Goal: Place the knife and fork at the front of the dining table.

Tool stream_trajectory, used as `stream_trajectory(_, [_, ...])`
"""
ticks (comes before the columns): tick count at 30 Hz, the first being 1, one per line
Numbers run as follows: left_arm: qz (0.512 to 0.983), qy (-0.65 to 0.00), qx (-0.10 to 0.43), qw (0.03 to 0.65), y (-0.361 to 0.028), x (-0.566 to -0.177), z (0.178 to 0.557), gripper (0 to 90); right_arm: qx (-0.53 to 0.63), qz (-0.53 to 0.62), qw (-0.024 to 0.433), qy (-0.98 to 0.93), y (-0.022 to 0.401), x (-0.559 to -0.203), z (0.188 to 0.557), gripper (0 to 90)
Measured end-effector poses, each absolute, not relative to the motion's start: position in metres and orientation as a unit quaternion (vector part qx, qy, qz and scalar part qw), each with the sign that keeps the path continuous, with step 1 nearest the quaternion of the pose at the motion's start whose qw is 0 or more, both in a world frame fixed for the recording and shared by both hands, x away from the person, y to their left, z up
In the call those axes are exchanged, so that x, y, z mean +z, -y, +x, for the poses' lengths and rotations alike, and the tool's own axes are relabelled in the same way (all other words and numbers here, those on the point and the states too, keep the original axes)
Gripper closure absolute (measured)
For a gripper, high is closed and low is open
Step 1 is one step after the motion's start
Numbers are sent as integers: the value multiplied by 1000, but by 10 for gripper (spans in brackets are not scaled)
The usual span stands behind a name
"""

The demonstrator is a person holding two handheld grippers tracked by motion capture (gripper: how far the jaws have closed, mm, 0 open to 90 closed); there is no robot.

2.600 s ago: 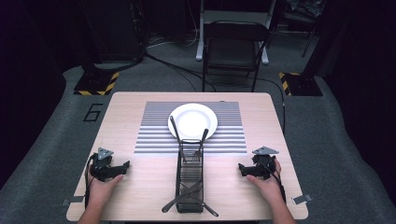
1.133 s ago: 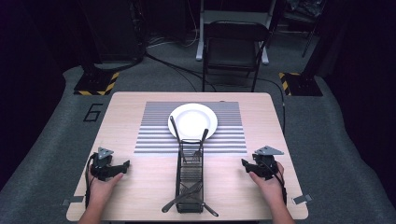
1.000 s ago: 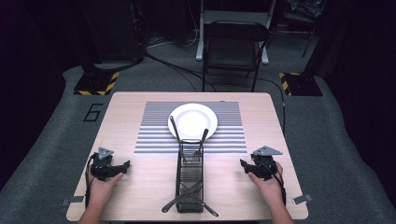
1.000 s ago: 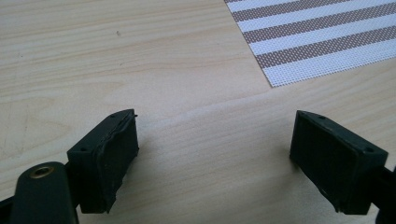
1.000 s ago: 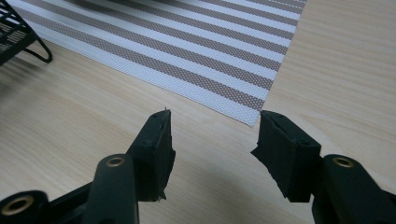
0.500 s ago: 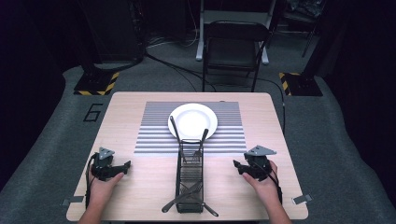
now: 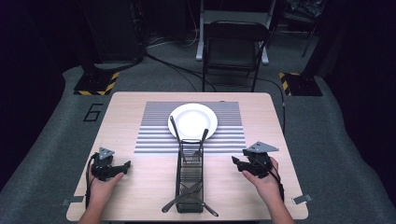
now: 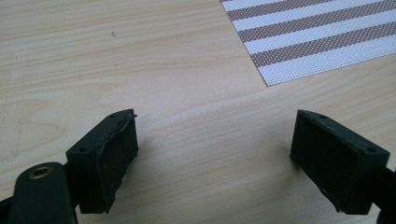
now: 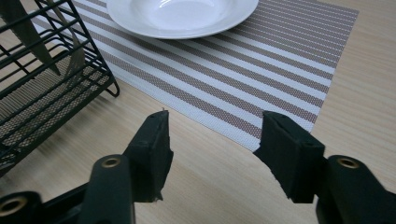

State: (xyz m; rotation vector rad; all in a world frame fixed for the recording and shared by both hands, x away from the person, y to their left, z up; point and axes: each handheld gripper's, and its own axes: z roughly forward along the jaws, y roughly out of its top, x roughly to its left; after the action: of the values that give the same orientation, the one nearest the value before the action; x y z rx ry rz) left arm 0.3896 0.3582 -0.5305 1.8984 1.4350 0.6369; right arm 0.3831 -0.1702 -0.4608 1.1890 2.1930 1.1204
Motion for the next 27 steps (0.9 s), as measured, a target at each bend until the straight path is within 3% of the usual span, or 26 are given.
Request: stream_trajectory(27, [729,-547,242,333,-358,-530,389,144,428,393,180,-794,144,-428,386,454])
